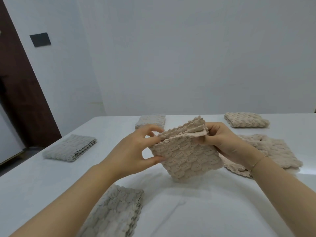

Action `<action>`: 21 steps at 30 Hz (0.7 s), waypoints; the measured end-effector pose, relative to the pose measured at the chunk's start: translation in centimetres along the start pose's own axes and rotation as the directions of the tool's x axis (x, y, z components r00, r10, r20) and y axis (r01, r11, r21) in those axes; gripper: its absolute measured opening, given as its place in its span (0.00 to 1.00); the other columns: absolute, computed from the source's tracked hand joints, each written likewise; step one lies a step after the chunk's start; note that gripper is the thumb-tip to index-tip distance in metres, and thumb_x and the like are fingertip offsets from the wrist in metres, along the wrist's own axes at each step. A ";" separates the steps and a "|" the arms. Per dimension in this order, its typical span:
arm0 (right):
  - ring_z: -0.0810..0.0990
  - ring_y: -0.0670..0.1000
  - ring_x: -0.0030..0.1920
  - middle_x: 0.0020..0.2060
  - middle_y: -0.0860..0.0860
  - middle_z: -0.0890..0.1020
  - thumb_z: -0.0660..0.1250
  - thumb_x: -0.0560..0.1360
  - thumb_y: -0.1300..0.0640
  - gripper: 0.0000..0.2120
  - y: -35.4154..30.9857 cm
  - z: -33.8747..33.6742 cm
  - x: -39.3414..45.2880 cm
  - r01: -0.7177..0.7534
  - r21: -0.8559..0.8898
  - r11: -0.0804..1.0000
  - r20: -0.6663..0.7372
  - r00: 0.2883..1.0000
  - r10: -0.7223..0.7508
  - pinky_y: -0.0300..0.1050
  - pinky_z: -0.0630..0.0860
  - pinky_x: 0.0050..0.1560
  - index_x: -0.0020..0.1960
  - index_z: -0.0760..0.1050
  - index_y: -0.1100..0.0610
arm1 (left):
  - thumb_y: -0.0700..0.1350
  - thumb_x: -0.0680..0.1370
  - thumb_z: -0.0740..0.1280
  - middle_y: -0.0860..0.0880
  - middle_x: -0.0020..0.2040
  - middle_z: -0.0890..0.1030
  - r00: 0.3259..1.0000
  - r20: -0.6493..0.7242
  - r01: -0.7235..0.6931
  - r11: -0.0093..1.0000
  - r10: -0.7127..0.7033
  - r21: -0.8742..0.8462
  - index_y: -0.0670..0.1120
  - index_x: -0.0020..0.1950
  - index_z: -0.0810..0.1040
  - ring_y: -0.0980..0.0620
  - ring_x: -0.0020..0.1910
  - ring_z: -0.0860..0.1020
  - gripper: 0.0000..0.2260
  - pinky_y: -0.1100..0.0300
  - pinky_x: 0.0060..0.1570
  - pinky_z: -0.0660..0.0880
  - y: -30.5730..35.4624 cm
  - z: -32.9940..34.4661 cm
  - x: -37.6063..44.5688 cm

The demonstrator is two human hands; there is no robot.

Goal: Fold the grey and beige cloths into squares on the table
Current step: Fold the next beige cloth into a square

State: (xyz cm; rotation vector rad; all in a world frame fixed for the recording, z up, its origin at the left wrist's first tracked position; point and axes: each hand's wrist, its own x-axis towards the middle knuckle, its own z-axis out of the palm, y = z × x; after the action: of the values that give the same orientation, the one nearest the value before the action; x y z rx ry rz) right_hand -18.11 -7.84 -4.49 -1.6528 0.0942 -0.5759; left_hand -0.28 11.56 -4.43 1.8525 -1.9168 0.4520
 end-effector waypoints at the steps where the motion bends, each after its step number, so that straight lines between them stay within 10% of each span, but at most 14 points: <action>1: 0.81 0.42 0.37 0.33 0.47 0.84 0.70 0.62 0.64 0.09 0.1 -0.1 0.0 -0.003 0.002 1.000 0.000 1.000 0.003 0.32 0.76 0.39 0.41 0.84 0.55 | 0.63 0.72 0.64 0.62 0.63 0.70 1.000 -0.008 0.008 1.000 -0.008 -0.006 0.55 0.49 0.77 0.63 0.56 0.72 0.14 0.64 0.48 0.74 0.1 0.0 0.0; 12: 0.82 0.48 0.49 0.45 0.55 0.85 0.70 0.68 0.56 0.13 1.2 0.2 0.0 -0.045 -0.067 0.997 -0.018 0.999 0.044 0.41 0.77 0.53 0.51 0.82 0.59 | 0.65 0.66 0.66 0.47 0.33 0.77 0.942 0.011 0.327 0.907 -0.336 -0.267 0.42 0.35 0.74 0.50 0.36 0.75 0.25 0.51 0.40 0.74 0.6 0.3 0.4; 21: 0.85 0.56 0.41 0.41 0.57 0.86 0.68 0.72 0.48 0.13 -0.3 1.1 -0.2 -0.078 -0.029 0.997 -0.248 0.966 0.068 0.45 0.82 0.39 0.47 0.81 0.58 | 0.43 0.67 0.77 0.50 0.36 0.81 0.820 0.192 0.477 0.459 -0.540 -0.749 0.44 0.40 0.72 0.52 0.39 0.81 0.14 0.56 0.44 0.78 2.9 0.1 1.7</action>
State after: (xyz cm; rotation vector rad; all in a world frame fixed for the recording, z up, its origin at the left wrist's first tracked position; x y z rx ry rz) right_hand -17.93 -6.66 -4.35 -1.6013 0.3490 -0.7251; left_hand -3.22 10.27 -3.43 1.6097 -1.0749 -0.4649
